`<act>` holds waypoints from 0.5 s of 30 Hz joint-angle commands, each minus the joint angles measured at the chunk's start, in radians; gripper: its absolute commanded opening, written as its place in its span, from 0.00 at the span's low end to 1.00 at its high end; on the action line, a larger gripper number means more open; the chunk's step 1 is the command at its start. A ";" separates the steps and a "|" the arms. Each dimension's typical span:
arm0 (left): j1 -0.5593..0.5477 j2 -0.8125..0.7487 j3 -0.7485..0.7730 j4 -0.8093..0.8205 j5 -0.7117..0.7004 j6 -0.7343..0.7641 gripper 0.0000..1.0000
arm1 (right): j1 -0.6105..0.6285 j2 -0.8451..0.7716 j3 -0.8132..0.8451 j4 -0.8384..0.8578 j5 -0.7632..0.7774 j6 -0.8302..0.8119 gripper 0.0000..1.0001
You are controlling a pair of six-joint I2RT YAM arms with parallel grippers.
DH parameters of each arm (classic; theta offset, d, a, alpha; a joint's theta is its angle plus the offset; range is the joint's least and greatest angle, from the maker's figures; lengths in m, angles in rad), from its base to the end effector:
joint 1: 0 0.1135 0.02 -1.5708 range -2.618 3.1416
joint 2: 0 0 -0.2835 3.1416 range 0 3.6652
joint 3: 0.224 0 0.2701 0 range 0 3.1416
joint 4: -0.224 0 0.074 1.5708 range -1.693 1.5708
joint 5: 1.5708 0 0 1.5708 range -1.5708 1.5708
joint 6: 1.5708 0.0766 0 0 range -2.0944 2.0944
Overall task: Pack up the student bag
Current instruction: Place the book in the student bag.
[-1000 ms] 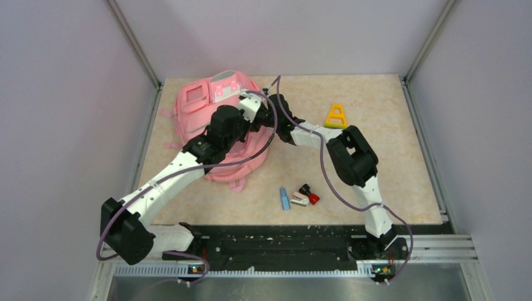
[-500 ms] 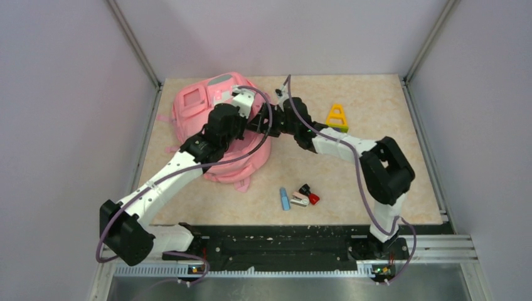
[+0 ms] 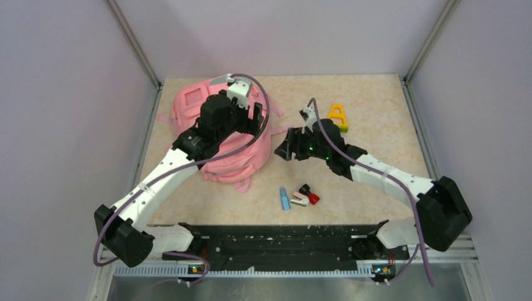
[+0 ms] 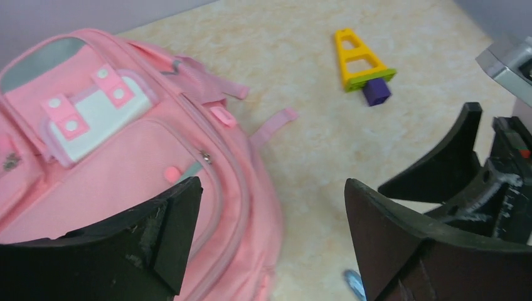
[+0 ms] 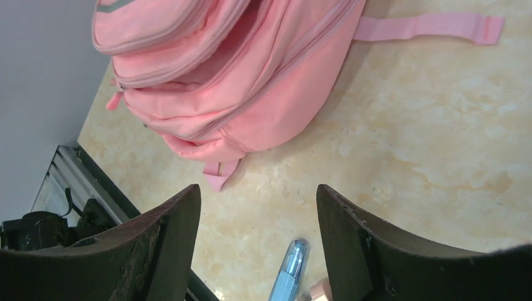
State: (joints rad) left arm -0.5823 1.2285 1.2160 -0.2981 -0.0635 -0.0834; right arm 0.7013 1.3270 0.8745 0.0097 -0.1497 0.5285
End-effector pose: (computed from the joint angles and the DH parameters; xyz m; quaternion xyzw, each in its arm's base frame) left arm 0.2801 -0.1786 0.3913 0.1812 0.7872 -0.1682 0.5650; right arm 0.2600 0.2345 0.2633 -0.1125 0.8362 0.3591 0.3990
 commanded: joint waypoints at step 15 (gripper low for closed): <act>0.633 -0.234 -0.282 -0.081 0.193 -0.301 0.90 | 0.497 0.333 0.342 0.081 0.371 -0.052 0.56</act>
State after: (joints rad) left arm -0.0154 1.0008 0.9718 -0.4179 0.1490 -0.3691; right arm 1.1244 1.5345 1.0481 0.0673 0.1551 0.5053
